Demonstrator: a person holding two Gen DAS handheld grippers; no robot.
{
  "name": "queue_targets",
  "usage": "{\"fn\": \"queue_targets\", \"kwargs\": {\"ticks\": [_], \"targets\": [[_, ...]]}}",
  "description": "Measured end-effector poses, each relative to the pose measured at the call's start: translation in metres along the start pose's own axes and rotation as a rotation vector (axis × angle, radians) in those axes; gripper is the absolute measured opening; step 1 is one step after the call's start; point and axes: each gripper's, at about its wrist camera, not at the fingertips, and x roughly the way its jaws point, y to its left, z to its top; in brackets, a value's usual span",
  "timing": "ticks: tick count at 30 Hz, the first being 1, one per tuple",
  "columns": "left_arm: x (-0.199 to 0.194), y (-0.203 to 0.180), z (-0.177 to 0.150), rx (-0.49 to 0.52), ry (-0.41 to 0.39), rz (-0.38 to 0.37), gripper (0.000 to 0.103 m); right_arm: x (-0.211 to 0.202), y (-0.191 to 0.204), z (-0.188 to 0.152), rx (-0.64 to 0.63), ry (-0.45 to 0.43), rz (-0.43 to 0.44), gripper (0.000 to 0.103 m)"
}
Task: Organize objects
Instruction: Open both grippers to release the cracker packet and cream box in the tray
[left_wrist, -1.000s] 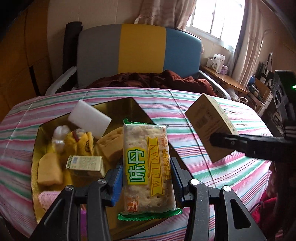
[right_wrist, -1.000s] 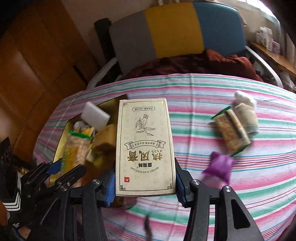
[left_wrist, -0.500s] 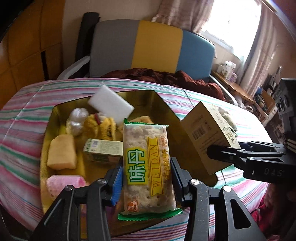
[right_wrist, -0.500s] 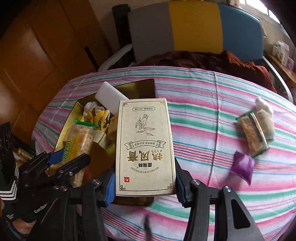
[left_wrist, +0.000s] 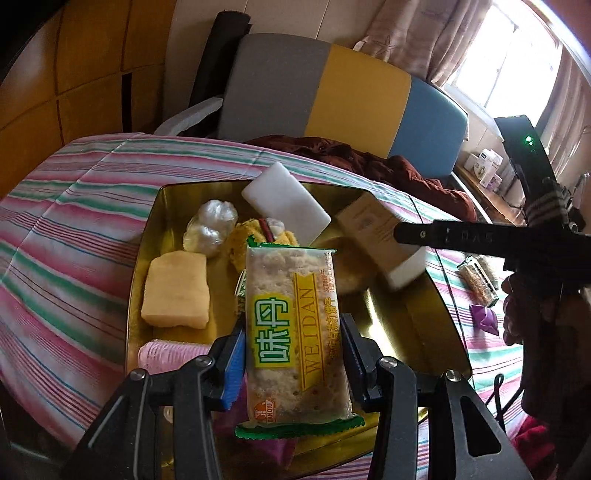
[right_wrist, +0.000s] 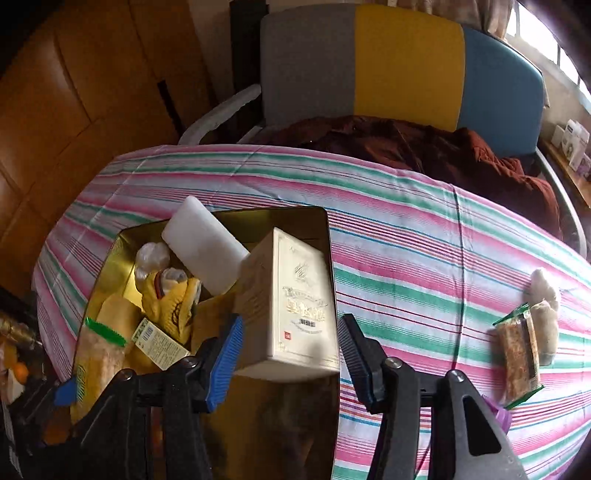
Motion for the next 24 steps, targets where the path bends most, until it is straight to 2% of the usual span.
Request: {"fn": "queue_targets", "kwargs": {"ticks": [13, 24], "targets": [[0.008, -0.010, 0.000, 0.011, 0.012, -0.011, 0.047, -0.019, 0.000, -0.056, 0.028, -0.002, -0.003, 0.055], [0.007, -0.029, 0.017, 0.045, -0.034, -0.010, 0.049, -0.029, 0.003, -0.064, 0.029, -0.022, -0.014, 0.055]]}}
